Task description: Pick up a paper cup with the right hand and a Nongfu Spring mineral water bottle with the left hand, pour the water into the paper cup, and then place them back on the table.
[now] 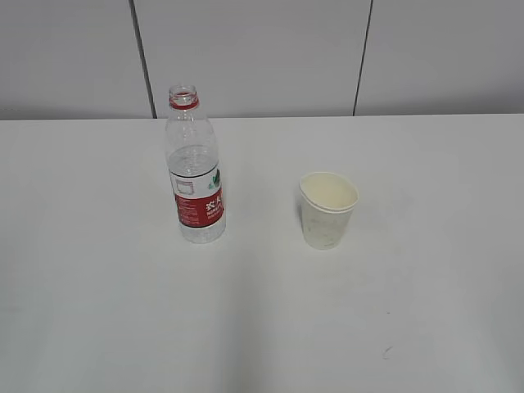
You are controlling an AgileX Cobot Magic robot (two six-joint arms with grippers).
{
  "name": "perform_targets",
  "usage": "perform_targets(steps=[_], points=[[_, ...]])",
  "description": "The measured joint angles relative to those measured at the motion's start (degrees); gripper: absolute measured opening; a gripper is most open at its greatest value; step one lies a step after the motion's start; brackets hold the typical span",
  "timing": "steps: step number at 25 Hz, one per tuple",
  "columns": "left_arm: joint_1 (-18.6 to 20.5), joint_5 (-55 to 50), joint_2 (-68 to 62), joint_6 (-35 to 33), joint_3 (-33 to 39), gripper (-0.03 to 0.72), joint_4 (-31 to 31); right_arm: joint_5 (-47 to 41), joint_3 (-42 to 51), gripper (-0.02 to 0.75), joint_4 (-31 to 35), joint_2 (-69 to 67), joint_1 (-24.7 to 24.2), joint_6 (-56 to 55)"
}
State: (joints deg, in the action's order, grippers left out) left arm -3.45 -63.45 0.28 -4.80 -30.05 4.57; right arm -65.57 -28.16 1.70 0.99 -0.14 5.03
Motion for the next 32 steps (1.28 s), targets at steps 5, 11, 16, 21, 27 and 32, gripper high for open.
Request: perform_targets(steps=[5,11,16,21,27,32], points=[[0.0,0.0,0.0,0.0,0.0,0.25,0.0,0.0,0.0,0.587,0.0,0.0,0.0,0.0],[0.0,0.0,0.0,0.0,0.0,0.25,0.0,0.0,0.0,0.587,0.0,0.0,0.0,0.0],[0.0,0.0,0.0,0.0,0.0,0.25,0.0,0.0,0.0,0.587,0.0,0.0,0.0,0.0],[0.0,0.0,0.0,0.0,0.0,0.25,0.0,0.0,0.0,0.587,0.0,0.0,0.0,0.0],[0.0,0.0,0.0,0.0,0.0,0.25,0.0,0.0,0.0,0.587,0.0,0.0,0.0,0.0],[0.0,0.0,0.0,0.0,0.0,0.25,0.0,0.0,0.0,0.587,0.0,0.0,0.0,0.0]])
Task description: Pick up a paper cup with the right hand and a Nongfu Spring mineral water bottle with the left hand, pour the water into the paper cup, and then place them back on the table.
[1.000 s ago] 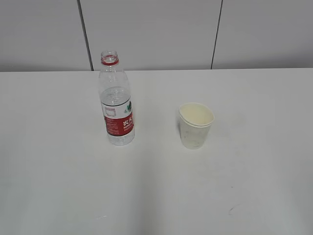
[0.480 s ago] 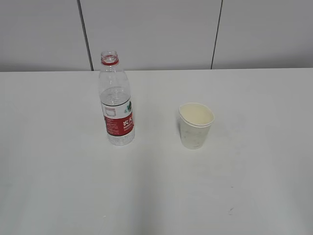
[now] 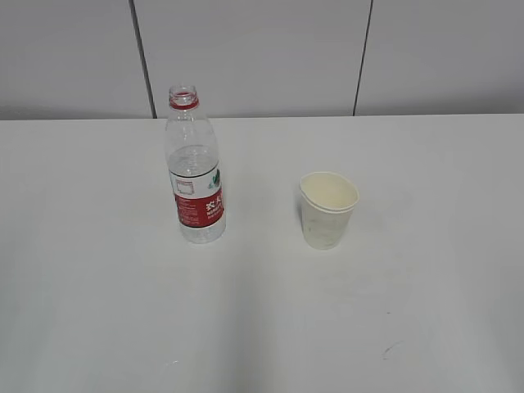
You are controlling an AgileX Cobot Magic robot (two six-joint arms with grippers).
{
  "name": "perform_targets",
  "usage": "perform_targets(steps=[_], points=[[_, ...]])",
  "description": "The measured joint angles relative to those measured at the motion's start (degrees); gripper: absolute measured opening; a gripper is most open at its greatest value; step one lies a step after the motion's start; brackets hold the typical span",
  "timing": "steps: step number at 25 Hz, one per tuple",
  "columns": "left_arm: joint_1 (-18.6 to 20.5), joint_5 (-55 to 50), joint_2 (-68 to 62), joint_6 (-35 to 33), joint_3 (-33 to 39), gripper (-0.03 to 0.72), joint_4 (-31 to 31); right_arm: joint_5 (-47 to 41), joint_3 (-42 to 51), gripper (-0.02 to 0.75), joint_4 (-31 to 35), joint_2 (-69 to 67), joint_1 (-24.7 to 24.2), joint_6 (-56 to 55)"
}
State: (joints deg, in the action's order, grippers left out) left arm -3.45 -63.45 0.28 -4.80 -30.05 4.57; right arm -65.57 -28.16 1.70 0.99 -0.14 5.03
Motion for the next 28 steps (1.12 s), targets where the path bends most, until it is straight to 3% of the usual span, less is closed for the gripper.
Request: perform_targets(steps=[19,25,28], points=[[0.0,0.0,0.0,0.0,0.0,0.258,0.1,0.0,0.0,0.587,0.0,0.0,0.0,0.0],[0.0,2.37,0.0,0.0,-0.68,0.403,1.44,4.84,-0.86,0.587,0.66,0.0,0.0,1.99],[0.0,2.65,0.0,0.0,-0.68,0.431,1.56,10.46,0.16,0.587,2.02,0.09,0.0,4.66]])
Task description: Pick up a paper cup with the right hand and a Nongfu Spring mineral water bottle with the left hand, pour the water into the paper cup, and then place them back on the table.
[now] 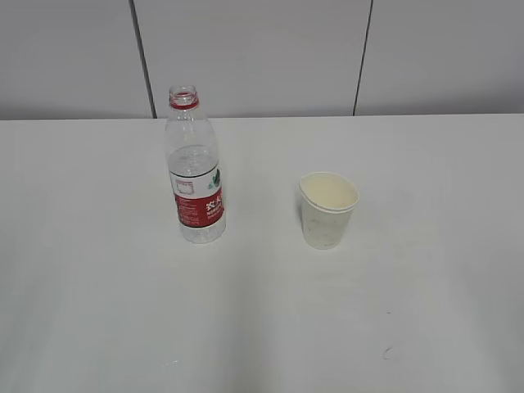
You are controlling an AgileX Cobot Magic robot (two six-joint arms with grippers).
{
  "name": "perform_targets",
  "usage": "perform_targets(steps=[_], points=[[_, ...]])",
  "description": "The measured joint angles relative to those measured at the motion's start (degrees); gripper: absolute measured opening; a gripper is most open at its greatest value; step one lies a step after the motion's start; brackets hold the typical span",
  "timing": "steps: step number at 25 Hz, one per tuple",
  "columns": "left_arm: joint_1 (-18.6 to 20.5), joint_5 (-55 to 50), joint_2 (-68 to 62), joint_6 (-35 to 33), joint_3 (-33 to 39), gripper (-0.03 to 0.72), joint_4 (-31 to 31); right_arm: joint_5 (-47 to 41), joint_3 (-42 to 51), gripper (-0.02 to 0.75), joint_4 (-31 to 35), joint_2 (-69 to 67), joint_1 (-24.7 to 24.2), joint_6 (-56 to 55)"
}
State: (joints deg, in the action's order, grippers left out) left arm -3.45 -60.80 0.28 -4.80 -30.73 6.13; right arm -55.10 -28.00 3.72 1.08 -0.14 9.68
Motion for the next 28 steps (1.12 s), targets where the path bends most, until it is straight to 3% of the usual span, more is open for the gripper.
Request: perform_targets(steps=[5,10,17,28], points=[[0.0,8.62,0.0,0.0,0.27,0.439,1.58,11.89,2.92,0.587,6.89,-4.4,0.0,6.63],[0.0,22.74,-1.45,0.0,6.04,0.44,1.77,24.37,6.08,0.587,12.01,-9.55,0.78,14.01],[0.0,42.3,-9.81,-0.24,12.57,0.44,2.01,35.58,9.05,0.587,13.96,-18.25,4.04,15.78],[-0.48,63.68,-34.33,-0.3,12.8,0.428,2.38,57.69,9.66,0.587,15.91,-41.55,4.35,15.95]])
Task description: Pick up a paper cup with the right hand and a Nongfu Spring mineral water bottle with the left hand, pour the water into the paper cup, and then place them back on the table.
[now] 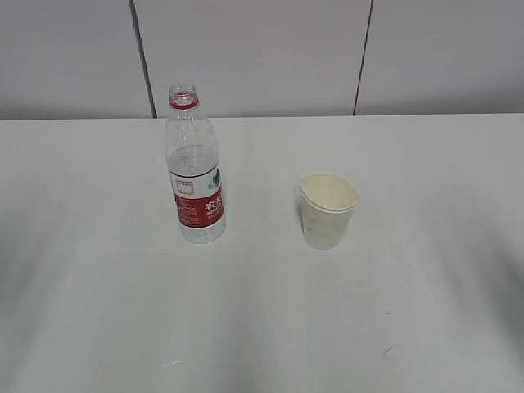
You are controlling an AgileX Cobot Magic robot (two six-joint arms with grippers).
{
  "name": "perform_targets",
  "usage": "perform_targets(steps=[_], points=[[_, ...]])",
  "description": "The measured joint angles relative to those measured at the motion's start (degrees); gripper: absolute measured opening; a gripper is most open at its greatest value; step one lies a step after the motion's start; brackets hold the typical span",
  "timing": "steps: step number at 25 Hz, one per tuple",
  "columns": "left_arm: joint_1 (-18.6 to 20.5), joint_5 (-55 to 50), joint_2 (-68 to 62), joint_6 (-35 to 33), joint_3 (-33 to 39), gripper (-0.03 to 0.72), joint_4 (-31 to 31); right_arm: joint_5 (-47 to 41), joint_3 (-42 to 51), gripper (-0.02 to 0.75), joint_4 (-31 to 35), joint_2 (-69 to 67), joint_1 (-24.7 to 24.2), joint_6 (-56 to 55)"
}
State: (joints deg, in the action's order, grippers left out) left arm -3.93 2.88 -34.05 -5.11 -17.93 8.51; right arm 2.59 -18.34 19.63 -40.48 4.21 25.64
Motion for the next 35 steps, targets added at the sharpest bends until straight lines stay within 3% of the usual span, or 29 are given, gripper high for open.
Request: perform_targets(steps=[5,12,19,26,35], points=[[-4.64,11.66,-11.22,0.0,0.0,0.428,0.16,9.95,0.0,0.587,-1.42,-8.37,0.11,-5.07],[-12.07,25.21,-26.61,0.0,0.0,0.426,0.16,22.94,0.0,0.587,-26.5,-21.47,0.11,-24.96],[-12.51,36.0,-39.99,0.05,-0.1,0.426,-1.24,37.22,-0.12,0.587,-35.54,-37.32,0.11,-26.59],[-12.51,37.41,-48.21,1.1,-0.1,0.426,-4.69,51.39,-0.63,0.587,-40.52,-52.87,0.11,-26.48],[-12.51,40.47,-52.09,2.31,-0.17,0.425,-8.93,60.72,-7.38,0.587,-46.56,-69.93,0.11,-25.64]])
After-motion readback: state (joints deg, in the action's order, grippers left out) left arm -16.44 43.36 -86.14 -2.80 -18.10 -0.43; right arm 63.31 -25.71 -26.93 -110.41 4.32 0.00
